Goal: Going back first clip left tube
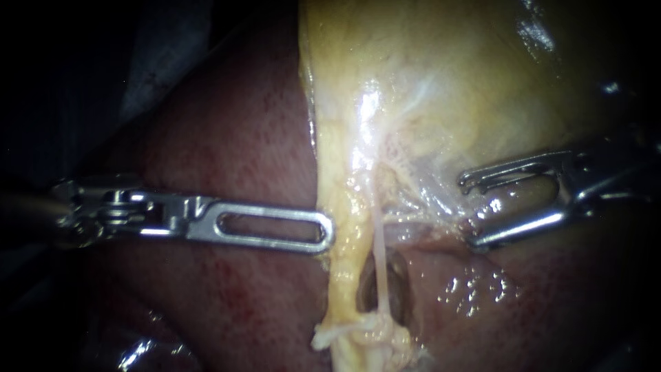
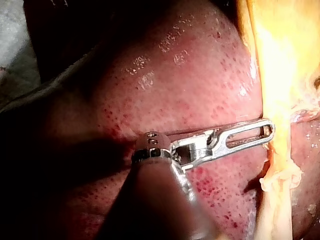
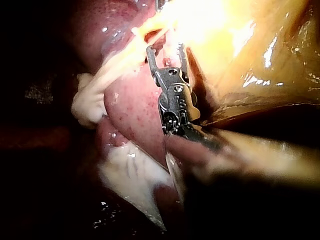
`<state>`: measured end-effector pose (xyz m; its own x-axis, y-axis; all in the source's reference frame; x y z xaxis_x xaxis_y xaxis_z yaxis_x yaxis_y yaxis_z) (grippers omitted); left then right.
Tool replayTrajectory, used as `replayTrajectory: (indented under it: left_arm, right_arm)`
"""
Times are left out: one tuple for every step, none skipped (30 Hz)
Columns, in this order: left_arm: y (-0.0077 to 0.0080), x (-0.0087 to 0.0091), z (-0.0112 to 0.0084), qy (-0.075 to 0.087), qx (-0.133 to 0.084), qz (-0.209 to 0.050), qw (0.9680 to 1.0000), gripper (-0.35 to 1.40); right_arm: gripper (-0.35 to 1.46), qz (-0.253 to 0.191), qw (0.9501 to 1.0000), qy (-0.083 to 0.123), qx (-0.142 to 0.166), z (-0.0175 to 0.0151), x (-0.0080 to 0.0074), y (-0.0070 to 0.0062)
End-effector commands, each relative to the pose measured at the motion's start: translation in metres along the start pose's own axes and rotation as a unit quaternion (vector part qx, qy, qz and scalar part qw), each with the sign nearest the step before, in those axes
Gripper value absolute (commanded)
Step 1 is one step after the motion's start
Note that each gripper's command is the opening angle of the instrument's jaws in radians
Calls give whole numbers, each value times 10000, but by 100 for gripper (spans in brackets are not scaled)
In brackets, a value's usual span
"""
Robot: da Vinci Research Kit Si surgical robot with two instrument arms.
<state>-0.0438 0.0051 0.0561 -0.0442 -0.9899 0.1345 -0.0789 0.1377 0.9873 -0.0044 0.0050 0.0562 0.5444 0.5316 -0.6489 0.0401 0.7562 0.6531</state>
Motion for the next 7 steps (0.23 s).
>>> replayTrajectory:
  left_arm:
    - [0, 0, 0, 0, 2, 2, 10000, -35]
    - [0, 0, 0, 1, 2, 2, 10000, -35]
    - [-1, 0, -1, 1, 3, 1, 10000, -35]
    - [-1, 0, -1, 2, 3, 1, 10000, -35]
    - [-1, 0, -1, 2, 4, 1, 10000, -35]
    - [-1, 0, -1, 2, 4, 0, 10000, -35]
    - [-1, 0, -1, 2, 4, 0, 10000, -35]
  right_arm:
    - [44, 0, 10000, 0, -1, 0, 0, 0]
    - [44, 0, 10000, 0, -1, 0, 0, 0]
    - [44, 1, 10000, 1, -1, 0, 0, 0]
    - [45, 0, 10000, 1, -2, 0, 0, 0]
    - [45, 0, 10000, 1, -1, 0, 0, 0]
    - [45, 0, 10000, 1, -1, 0, 0, 0]
    - [45, 0, 10000, 0, -1, 0, 0, 0]
